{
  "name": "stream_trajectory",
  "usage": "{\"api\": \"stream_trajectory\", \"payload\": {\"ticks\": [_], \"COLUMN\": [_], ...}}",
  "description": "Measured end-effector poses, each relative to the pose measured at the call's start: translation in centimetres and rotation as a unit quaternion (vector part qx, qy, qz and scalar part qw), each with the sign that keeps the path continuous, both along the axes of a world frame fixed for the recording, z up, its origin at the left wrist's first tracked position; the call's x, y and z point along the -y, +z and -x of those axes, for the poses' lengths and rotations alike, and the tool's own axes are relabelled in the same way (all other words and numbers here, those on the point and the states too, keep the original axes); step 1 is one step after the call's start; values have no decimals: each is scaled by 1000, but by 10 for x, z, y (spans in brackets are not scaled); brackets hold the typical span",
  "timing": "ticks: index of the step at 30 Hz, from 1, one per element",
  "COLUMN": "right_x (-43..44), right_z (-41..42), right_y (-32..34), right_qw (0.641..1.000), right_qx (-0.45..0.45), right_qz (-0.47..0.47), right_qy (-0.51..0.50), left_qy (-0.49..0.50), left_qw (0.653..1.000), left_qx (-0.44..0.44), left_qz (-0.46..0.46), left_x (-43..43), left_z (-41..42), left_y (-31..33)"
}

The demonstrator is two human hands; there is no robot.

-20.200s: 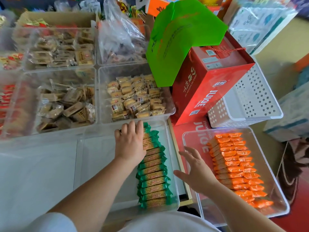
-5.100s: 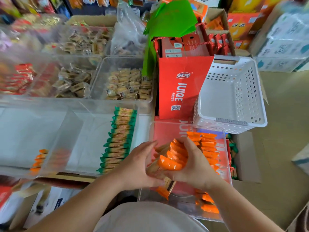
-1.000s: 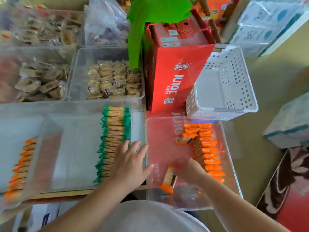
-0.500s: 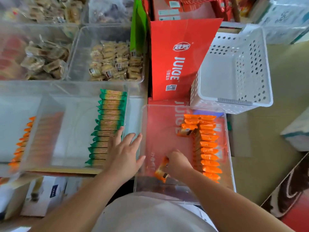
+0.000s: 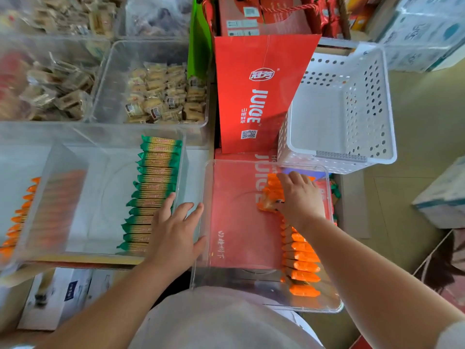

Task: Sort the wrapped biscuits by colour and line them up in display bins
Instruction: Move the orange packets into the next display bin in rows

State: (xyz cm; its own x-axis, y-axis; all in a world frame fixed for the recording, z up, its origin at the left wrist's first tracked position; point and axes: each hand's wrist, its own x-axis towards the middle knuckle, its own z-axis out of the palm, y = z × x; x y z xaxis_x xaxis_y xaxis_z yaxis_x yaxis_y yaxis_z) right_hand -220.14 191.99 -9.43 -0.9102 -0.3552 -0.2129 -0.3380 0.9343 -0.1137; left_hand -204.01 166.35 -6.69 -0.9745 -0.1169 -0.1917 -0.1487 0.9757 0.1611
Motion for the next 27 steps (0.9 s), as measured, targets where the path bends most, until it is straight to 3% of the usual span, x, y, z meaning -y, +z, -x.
{"api": "stream_trajectory", "payload": {"ticks": [5, 22, 27], "right_x": [0, 7, 11], "right_z": [-2, -11, -27], "right_y": [-14, -18, 23], "right_qw": [997, 997, 988], "right_qx": [-64, -27, 44], "right_qz": [-32, -14, 148], "right_qy": [-8, 72, 28], "left_qy": [6, -5, 2], "left_qw": [1000, 999, 999], "left_qx": [19, 38, 14], "left_qz": [-12, -9, -41], "left_x": [0, 10, 12], "left_z": [0, -1, 0], "left_y": [1, 11, 32]}}
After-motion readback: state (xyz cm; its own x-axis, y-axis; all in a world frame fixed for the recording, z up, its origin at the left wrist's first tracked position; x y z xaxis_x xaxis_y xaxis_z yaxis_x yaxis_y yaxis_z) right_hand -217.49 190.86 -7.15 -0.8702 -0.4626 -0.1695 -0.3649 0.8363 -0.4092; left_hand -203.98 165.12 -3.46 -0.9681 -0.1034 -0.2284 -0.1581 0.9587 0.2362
